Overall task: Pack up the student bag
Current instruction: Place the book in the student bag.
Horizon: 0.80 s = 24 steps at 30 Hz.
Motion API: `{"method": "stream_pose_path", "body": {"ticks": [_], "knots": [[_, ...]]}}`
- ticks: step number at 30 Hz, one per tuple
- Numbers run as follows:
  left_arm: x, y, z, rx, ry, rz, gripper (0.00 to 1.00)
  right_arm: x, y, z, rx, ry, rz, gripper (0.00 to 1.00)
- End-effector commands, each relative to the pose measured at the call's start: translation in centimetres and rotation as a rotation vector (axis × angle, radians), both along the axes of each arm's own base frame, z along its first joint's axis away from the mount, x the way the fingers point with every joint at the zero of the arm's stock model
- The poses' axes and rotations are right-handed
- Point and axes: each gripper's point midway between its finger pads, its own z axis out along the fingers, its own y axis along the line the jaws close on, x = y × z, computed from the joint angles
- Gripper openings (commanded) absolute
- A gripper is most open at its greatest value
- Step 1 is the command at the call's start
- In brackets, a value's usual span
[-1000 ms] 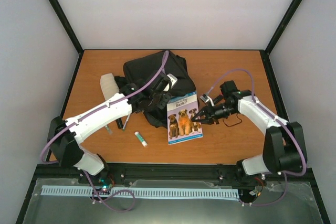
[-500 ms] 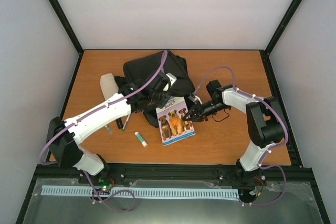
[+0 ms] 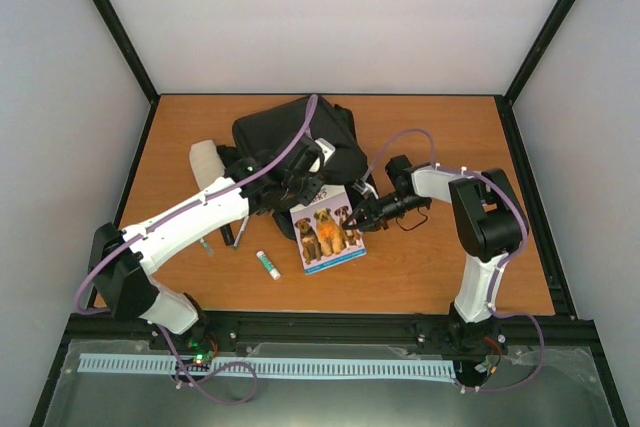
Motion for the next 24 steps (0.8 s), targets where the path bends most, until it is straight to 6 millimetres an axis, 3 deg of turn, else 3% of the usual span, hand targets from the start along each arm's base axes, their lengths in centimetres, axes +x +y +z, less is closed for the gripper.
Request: {"method": "stream_pose_path", "body": {"ticks": [1, 5, 10, 15, 24], "knots": [[0.5, -0.6, 3.2, -0.090, -0.067, -0.006, 0.01, 2.6, 0.9, 0.7, -0.010, -0.089, -0.028, 0.06], [0.5, -0.6, 3.0, -0.085, -0.064, -0.005, 0.01, 4.1, 1.0, -1.1, -0.079, -0.095, -0.048, 0.10], [0.5, -0.3, 3.3, -0.081, -0.078, 0.002, 0.01, 5.1, 0.7, -2.7, -0.161, -0.105, -0.065, 0.38], [0.4, -0.3, 3.5, -0.086, -0.081, -0.001, 0.01, 5.4, -0.4, -0.9, -0.203, -0.217, -0.095, 0.57], [-0.4, -1.4, 3.2, -0.129, -0.062, -0.055, 0.01, 4.8, -4.1, 0.6, -0.342, -0.456, -0.131, 0.73]]}}
